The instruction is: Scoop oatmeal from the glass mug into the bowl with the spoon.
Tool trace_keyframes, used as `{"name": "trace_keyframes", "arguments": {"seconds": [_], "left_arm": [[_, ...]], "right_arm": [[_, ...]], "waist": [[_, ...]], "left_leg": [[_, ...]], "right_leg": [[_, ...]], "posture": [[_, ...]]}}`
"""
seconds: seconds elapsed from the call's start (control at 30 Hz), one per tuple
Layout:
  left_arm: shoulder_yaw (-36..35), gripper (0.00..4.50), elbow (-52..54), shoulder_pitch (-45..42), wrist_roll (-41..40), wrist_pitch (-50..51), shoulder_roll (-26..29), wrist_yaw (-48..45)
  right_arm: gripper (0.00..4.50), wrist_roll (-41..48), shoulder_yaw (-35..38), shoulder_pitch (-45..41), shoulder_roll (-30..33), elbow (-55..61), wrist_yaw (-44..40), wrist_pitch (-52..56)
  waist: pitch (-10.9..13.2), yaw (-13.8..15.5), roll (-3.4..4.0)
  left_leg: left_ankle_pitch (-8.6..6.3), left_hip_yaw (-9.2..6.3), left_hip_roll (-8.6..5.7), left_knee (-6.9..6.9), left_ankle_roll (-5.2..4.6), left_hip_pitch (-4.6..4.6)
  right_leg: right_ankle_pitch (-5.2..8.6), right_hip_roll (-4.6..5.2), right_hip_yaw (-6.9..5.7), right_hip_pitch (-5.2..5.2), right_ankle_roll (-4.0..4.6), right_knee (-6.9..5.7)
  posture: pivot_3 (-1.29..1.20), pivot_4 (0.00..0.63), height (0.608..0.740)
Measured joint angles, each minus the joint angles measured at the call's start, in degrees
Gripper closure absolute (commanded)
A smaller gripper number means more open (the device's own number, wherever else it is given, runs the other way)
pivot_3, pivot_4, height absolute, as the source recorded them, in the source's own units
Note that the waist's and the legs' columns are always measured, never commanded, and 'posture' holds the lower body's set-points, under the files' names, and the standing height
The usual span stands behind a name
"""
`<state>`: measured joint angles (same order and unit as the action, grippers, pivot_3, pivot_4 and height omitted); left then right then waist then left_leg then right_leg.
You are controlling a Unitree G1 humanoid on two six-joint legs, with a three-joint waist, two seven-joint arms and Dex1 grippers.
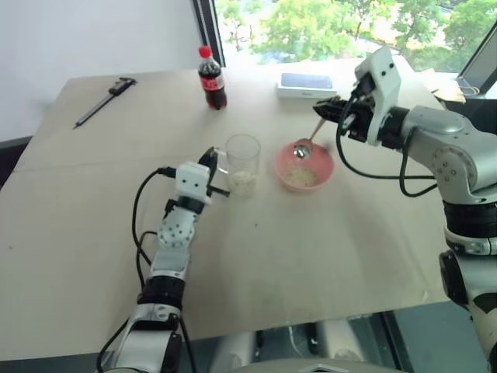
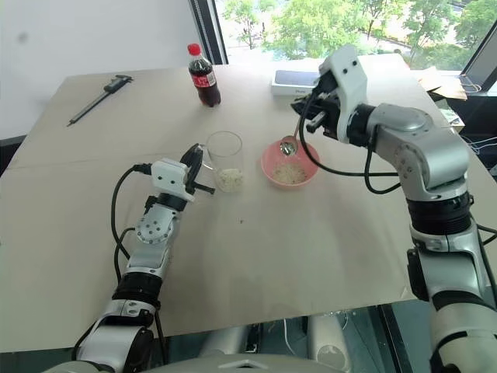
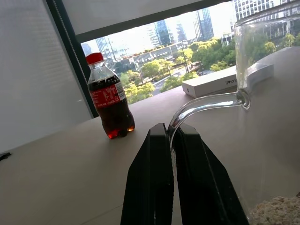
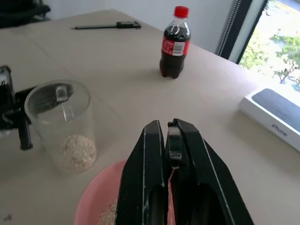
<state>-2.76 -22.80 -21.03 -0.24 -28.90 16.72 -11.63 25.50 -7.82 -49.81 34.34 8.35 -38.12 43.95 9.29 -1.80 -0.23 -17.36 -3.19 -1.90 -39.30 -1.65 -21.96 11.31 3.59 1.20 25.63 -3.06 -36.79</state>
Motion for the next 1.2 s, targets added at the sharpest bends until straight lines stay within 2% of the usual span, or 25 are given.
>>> {"name": "trace_keyframes", "arguments": {"seconds": [0.1,0.2,0.33,0.47,0.6,0.73,0.97,1.13,1.17,1.2], "left_arm": [[-0.1,4.48,0.0,0.0,-0.2,0.2,-0.2,0.0],[-0.1,4.48,0.3,0.3,-1.2,0.8,-0.5,-0.6],[-0.2,4.48,1.1,0.8,-1.9,1.1,-0.7,-1.2],[-0.1,4.48,1.6,0.9,-3.2,2.4,-1.2,-2.1],[0.0,4.48,1.6,0.9,-3.3,2.9,-1.3,-2.5],[-0.1,4.48,1.8,0.9,-3.3,3.3,-1.3,-2.5],[-0.1,4.48,2.1,1.0,-3.3,3.5,-1.2,-2.5],[-0.1,4.48,2.3,1.1,-3.3,3.7,-1.2,-2.5],[-0.1,4.5,2.5,1.2,-3.3,3.9,-1.2,-2.4],[-0.1,4.5,2.5,1.2,-3.3,4.0,-1.2,-2.4]], "right_arm": [[4.5,-1.0,-0.3,0.4,0.2,0.0,-0.7,-1.2],[4.5,2.8,7.0,-0.9,-6.2,-5.0,4.9,4.1],[4.5,11.8,20.7,-7.3,-14.8,-9.3,14.4,13.7],[4.5,19.9,25.7,-12.1,-20.4,-8.4,19.3,20.0],[4.5,22.7,24.5,-12.1,-22.6,-7.1,20.7,22.8],[4.5,22.6,19.9,-10.2,-22.8,-5.3,19.4,23.0],[4.5,16.1,10.7,-8.3,-20.1,-5.5,15.0,17.5],[4.5,12.9,7.6,-8.0,-20.7,-7.4,13.1,13.7],[3.93,12.4,7.5,-8.0,-21.1,-7.8,12.7,12.9],[3.77,12.3,7.5,-8.0,-21.2,-7.9,12.6,12.7]], "waist": [[0.0,0.1,0.0],[0.0,0.2,-0.02],[0.0,0.5,0.0],[0.0,0.8,0.01],[0.0,1.0,0.0],[0.0,0.9,0.0],[0.0,0.9,0.0],[0.0,0.9,0.0],[0.0,0.9,0.0],[0.0,0.9,0.0]], "left_leg": [[0.0,-0.02,0.0,0.0,0.01,0.0],[0.0,-0.02,0.0,0.0,0.02,0.0],[0.0,-0.06,0.03,0.05,0.03,-0.03],[0.0,-0.09,0.04,0.08,0.03,-0.05],[0.0,-0.1,-0.03,0.05,0.02,-0.07],[0.0,-0.11,-0.04,0.05,0.02,-0.04],[0.0,-0.1,-0.05,0.03,0.02,-0.03],[0.0,-0.11,-0.05,0.02,0.02,-0.03],[0.0,-0.11,-0.05,0.03,0.03,-0.03],[0.0,-0.11,-0.05,0.03,0.02,-0.03]], "right_leg": [[0.0,0.01,0.0,0.0,0.0,0.0],[0.0,0.06,0.03,0.0,0.0,-0.02],[0.0,0.09,0.02,0.06,0.01,-0.01],[0.0,0.1,-0.02,0.06,0.02,0.04],[0.0,0.1,-0.05,0.04,0.01,0.03],[0.0,0.06,-0.06,0.03,0.01,-0.01],[0.0,0.04,-0.06,0.03,0.01,-0.02],[0.0,0.03,-0.06,0.03,0.01,-0.02],[0.0,0.03,-0.07,0.03,0.01,-0.01],[0.0,0.03,-0.07,0.03,0.01,-0.02]], "posture": [[0.0,0.15,0.74],[0.0,0.15,0.74],[0.0,0.15,0.74],[0.0,0.15,0.74],[0.0,0.15,0.74],[0.0,0.15,0.74],[0.0,0.15,0.74],[0.0,0.15,0.74],[0.0,0.15,0.74],[0.0,0.15,0.74]]}}
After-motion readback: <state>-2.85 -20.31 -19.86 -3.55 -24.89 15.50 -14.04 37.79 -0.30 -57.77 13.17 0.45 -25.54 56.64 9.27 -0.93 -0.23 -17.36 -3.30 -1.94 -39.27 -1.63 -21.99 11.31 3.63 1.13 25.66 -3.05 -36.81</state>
